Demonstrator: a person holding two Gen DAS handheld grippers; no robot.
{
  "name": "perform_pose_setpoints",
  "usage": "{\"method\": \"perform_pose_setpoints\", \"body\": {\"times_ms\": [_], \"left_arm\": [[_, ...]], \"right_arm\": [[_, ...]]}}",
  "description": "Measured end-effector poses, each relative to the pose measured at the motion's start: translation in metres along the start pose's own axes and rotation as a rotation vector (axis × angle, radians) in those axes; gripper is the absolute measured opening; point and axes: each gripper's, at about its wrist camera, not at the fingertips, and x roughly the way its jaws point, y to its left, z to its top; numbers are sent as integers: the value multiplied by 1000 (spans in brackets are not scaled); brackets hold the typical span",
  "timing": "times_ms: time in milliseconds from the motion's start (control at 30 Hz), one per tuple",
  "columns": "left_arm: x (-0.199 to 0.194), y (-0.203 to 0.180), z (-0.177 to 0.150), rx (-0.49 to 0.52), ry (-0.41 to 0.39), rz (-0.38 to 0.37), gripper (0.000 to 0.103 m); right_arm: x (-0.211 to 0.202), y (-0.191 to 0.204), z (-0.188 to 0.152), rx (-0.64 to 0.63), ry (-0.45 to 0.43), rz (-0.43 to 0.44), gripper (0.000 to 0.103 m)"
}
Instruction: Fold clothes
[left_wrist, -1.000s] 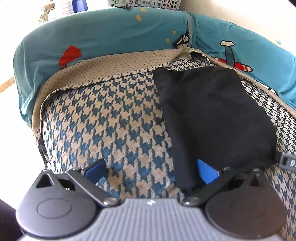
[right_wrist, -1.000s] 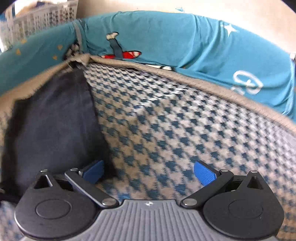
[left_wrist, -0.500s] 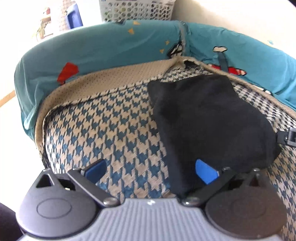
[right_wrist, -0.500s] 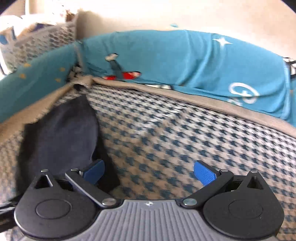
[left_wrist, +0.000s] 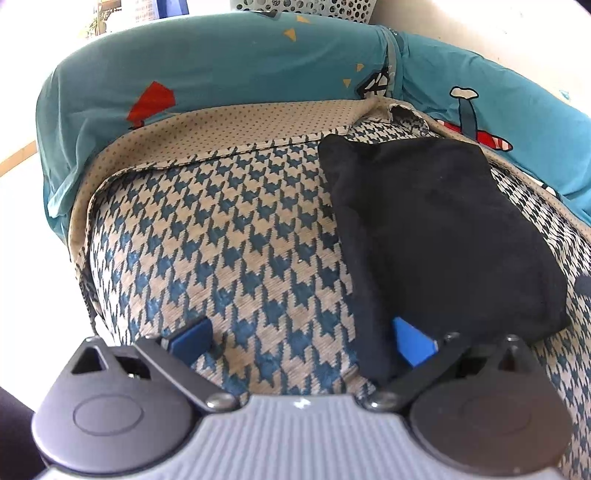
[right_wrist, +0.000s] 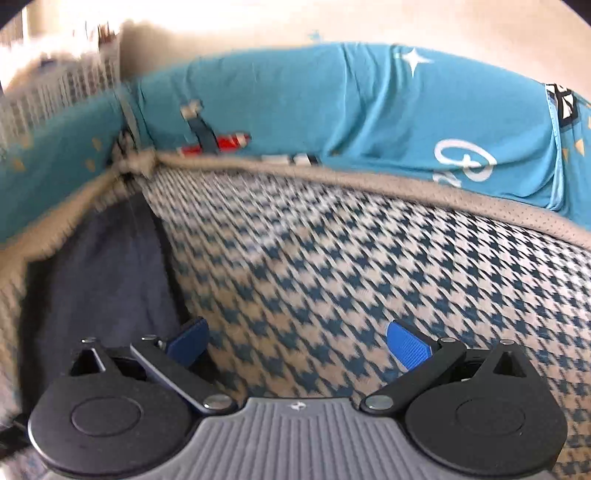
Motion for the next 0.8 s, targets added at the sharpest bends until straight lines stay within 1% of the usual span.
{"method": "perform_pose_setpoints", "body": {"times_ms": [33,100,167,233,300,400,500,667,733,800], "left_arm": [[-1,-1,0,6,-3,3,103],[-2,-3,1,18,-13,10,103],[-3,-4,1,26,-17,13,103],[0,-1,0,7,-3,3,103],[1,2,0,-9,2,-9,103],[2,-1,-3,21,1,1,103],[2,-1,-4,26,4,-1,103],[-3,-4,-4,41,26,-15,103],[-5,-6,-4,46,38,-21,103],[-7,-10,-5,56,56,-42,103]], "right_arm": [[-4,0,2,7,-13,23,103],[-10,9,3,-27,-30,67,103],[-11,20,2,-76,-25,107,103],[-2,27,-3,-109,12,91,103],[12,29,-9,-135,64,43,103],[24,25,-18,-152,89,31,103],[26,23,-17,-143,102,35,103],[14,27,-13,-153,121,33,103],[3,26,-12,-151,137,76,103],[-5,25,-10,-133,161,140,103]]}}
